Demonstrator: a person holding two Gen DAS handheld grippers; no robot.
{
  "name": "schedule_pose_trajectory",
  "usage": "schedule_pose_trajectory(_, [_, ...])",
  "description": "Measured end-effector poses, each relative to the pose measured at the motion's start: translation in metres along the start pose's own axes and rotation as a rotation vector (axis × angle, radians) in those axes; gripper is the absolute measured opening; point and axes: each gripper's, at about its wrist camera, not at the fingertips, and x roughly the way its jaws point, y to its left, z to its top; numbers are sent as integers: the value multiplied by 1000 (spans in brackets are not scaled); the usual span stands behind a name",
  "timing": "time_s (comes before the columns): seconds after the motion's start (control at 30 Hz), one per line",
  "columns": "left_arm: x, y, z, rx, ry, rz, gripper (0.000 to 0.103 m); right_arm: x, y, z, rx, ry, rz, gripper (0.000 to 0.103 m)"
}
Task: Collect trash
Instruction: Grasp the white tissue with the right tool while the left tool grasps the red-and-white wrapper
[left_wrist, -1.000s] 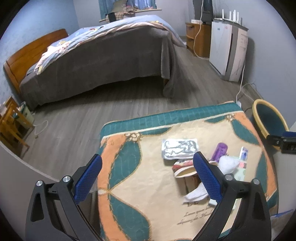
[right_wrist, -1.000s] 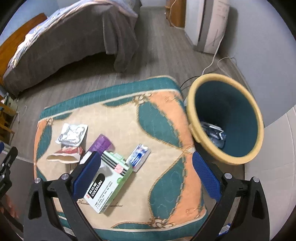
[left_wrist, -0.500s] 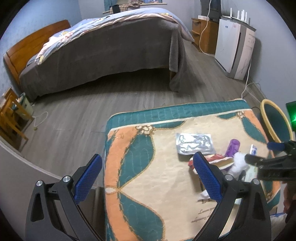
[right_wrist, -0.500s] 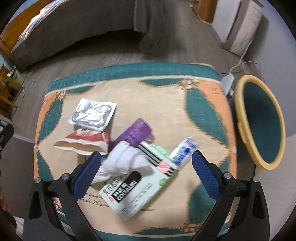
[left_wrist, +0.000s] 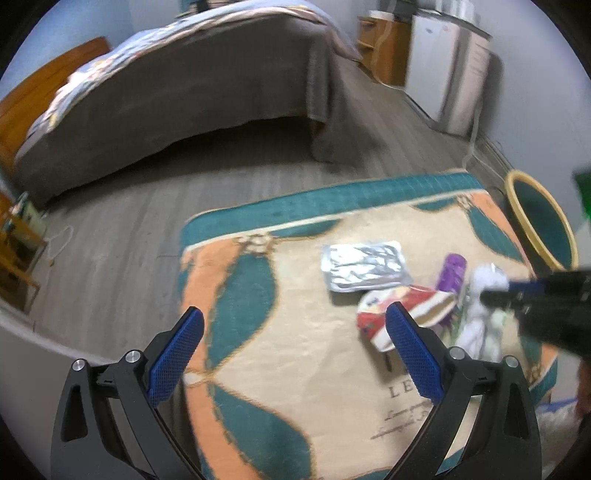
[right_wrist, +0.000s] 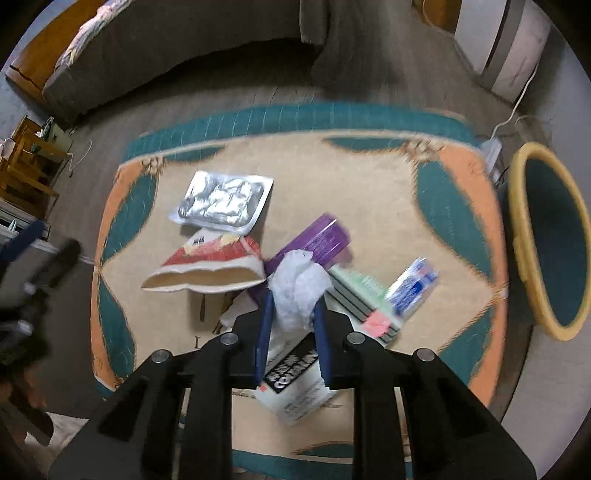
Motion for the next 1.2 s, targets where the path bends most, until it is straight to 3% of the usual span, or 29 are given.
schedule_pose_trajectory(0.13, [10, -27, -1, 68, 17, -63, 97, -20, -14, 9, 10, -69, -24, 21])
schedule_pose_trajectory(0.37, [34, -75, -15, 200, 81, -149, 97, -28, -41, 17, 48, -89, -45, 21])
schedule_pose_trajectory(0.53, [44, -93, -20, 280, 90, -123, 93, -32, -53, 20, 68, -101, -31, 21])
schedule_pose_trajectory(0.6, [47, -99, -21, 305, 95, -117, 77, -34, -54, 22, 68, -105, -25, 21])
schedule_pose_trajectory(0.73, [56, -109, -24, 368, 109, -60, 63, -35, -56, 23, 61, -109, -21, 21])
schedule_pose_trajectory(0.77, [57, -110, -25, 376, 115, -56, 52, -36, -56, 22, 60, -108, -20, 21])
schedule_pose_trajectory(0.9, [57, -110, -24, 376, 134, -80, 30, -37, -58, 23, 59, -104, -17, 21])
schedule_pose_trajectory(1.1, [43, -105, -18, 330, 106, -124, 14, -45, -57, 23, 55, -124, -16, 21])
schedule_pose_trajectory(1.2, [32, -104, -14, 296, 81, -163, 13, -50, -60, 22, 62, -135, -15, 21])
